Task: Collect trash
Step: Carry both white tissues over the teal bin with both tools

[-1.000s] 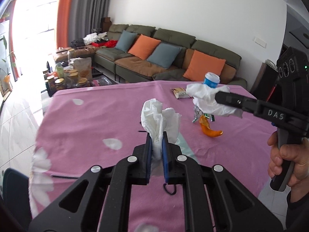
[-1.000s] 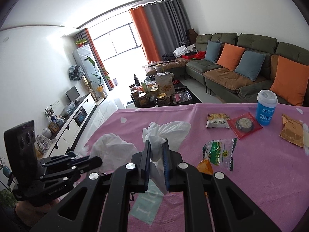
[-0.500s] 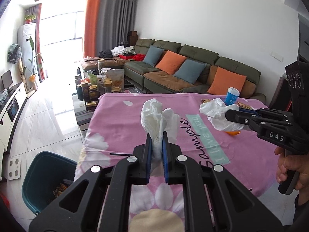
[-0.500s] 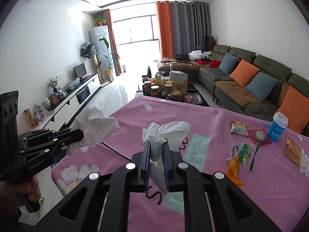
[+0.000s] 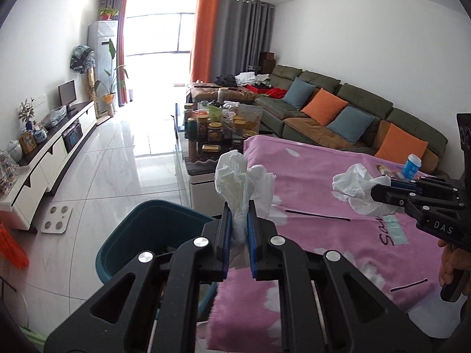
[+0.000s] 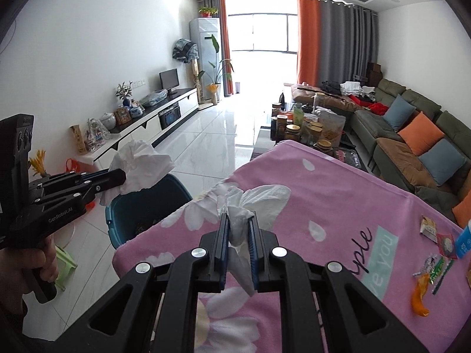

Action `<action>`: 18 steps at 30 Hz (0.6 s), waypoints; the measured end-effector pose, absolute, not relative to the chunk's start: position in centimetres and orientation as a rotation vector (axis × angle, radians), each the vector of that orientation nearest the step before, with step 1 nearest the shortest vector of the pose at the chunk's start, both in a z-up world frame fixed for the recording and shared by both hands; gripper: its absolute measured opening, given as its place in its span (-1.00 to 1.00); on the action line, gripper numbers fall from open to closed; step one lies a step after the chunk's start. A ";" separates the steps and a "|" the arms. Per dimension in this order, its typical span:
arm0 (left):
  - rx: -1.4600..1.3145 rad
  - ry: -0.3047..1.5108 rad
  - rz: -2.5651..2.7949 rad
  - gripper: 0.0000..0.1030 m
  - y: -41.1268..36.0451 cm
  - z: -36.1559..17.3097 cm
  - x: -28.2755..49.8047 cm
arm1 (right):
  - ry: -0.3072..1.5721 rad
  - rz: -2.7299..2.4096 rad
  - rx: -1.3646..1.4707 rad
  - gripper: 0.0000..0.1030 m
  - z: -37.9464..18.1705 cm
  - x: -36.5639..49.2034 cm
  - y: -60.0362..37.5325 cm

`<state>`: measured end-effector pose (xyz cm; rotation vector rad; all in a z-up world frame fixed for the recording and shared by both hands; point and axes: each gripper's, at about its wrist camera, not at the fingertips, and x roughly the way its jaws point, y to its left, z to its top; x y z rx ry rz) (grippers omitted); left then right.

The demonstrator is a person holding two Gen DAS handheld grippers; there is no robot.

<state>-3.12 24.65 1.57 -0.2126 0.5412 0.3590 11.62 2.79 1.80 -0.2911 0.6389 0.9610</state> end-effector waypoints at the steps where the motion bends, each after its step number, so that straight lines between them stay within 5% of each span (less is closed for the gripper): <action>1: -0.219 0.548 0.377 -0.80 25.4 1.4 -3.8 | 0.644 0.977 -0.301 -0.79 1.6 11.5 3.7; 18: -0.312 0.647 0.531 -0.80 33.3 -3.6 -9.2 | 0.741 1.155 -0.422 -0.78 -0.4 10.3 14.7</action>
